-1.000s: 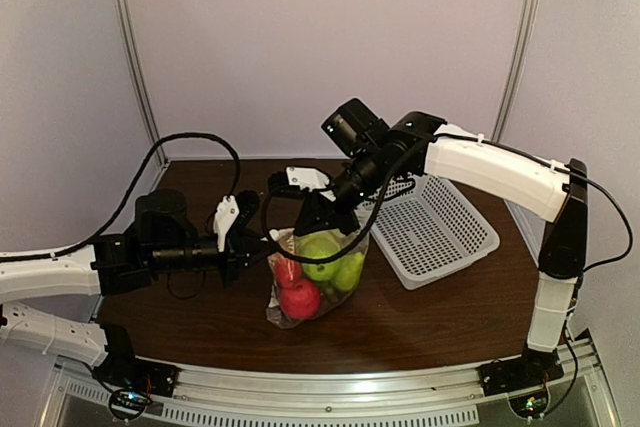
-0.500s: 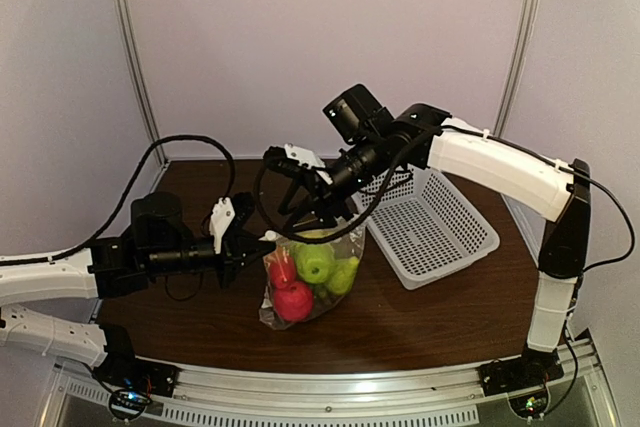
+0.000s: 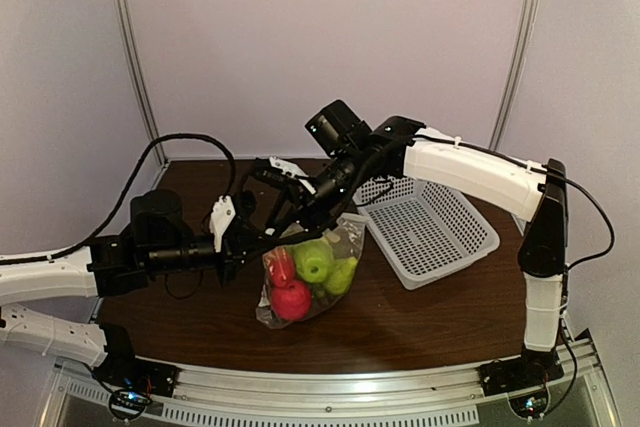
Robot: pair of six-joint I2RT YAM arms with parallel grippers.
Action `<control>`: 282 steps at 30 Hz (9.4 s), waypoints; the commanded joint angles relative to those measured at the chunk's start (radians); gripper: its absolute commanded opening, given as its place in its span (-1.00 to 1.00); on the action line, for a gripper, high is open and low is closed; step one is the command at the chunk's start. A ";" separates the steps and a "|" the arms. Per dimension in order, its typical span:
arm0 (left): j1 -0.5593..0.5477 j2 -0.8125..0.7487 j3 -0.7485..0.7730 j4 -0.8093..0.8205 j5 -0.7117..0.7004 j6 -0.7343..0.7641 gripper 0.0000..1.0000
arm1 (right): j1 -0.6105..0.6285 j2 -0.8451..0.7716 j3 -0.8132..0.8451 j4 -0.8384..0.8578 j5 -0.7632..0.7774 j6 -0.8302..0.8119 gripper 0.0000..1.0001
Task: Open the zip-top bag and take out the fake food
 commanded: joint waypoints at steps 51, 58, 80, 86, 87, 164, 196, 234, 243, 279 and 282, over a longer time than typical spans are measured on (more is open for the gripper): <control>0.002 -0.186 0.000 -0.062 -0.316 0.010 -1.00 | -0.299 -0.216 -0.326 -0.170 0.290 -0.248 -1.00; 0.005 -0.188 -0.012 -0.060 -0.322 0.009 -1.00 | -0.380 -0.246 -0.368 -0.199 0.300 -0.276 -1.00; 0.015 -0.205 -0.053 -0.031 -0.305 -0.001 -1.00 | -0.415 -0.256 -0.355 -0.218 0.281 -0.275 -1.00; 0.015 -0.187 -0.075 0.023 -0.213 0.007 -1.00 | -0.370 -0.229 -0.254 -0.258 0.207 -0.245 -0.37; 0.015 -0.178 -0.076 0.033 -0.196 0.009 -1.00 | -0.348 -0.222 -0.236 -0.254 0.204 -0.233 -0.31; 0.090 0.392 0.258 0.137 -0.400 -0.322 -0.74 | -0.081 0.080 0.226 -0.024 0.441 0.176 -1.00; 0.099 0.336 0.305 -0.097 -0.060 -0.460 -1.00 | 0.125 -0.279 -0.437 0.139 0.627 -0.211 -0.72; 0.101 0.367 0.244 -0.146 0.091 -0.267 -1.00 | 0.212 -0.010 -0.500 0.341 0.878 -0.378 0.79; 0.100 0.380 0.190 -0.097 0.048 -0.334 -1.00 | 0.212 0.051 -0.509 0.414 0.850 -0.341 0.76; 0.103 0.321 0.145 -0.078 -0.093 -0.375 -1.00 | 0.206 -0.283 -0.531 0.277 0.803 -0.108 0.17; 0.103 0.310 0.142 -0.065 -0.087 -0.382 -1.00 | 0.187 -0.307 -0.520 0.259 0.741 -0.077 0.16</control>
